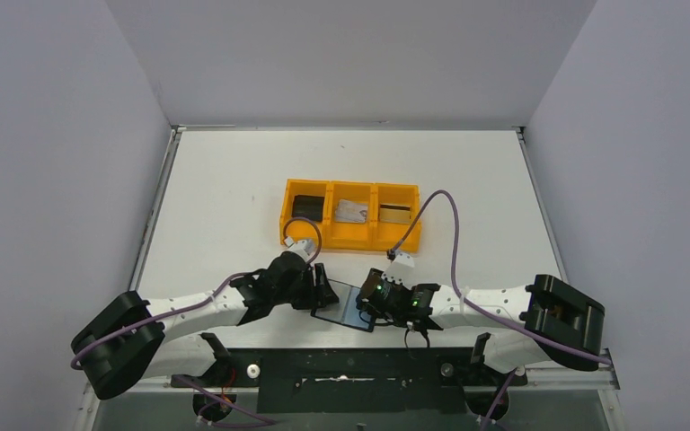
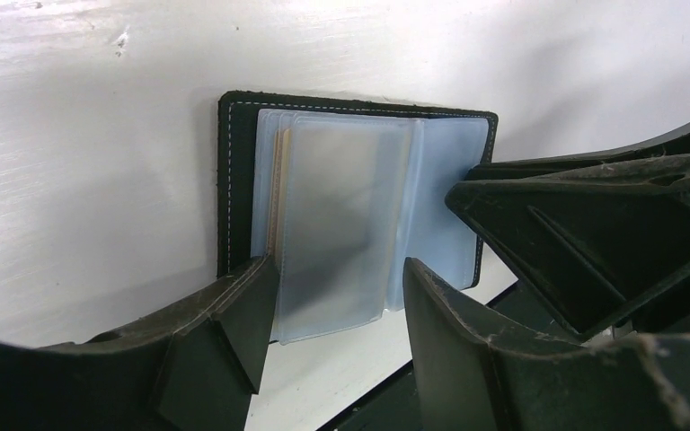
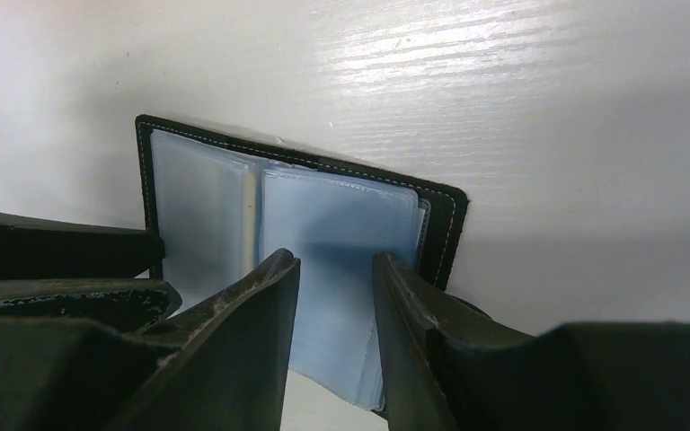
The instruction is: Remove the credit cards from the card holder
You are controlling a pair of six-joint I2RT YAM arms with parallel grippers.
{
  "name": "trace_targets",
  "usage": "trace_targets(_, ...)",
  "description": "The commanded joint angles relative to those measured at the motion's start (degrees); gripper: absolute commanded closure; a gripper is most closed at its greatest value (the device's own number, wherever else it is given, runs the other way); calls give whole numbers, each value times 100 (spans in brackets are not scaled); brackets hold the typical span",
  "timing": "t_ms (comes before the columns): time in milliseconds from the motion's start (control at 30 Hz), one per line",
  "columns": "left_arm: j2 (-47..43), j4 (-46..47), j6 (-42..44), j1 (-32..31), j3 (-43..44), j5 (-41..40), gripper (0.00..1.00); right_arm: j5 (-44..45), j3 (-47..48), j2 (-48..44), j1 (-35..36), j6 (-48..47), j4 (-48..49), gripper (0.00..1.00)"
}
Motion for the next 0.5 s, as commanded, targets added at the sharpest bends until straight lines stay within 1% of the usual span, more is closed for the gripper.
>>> trace_targets(0,102,336,100,-103,177,162,48,13,-72,87,-28,32,-47,63)
trace_targets(467,-54,521,77,-171,246,336,53,-76,-114,140,-68,12,124,62)
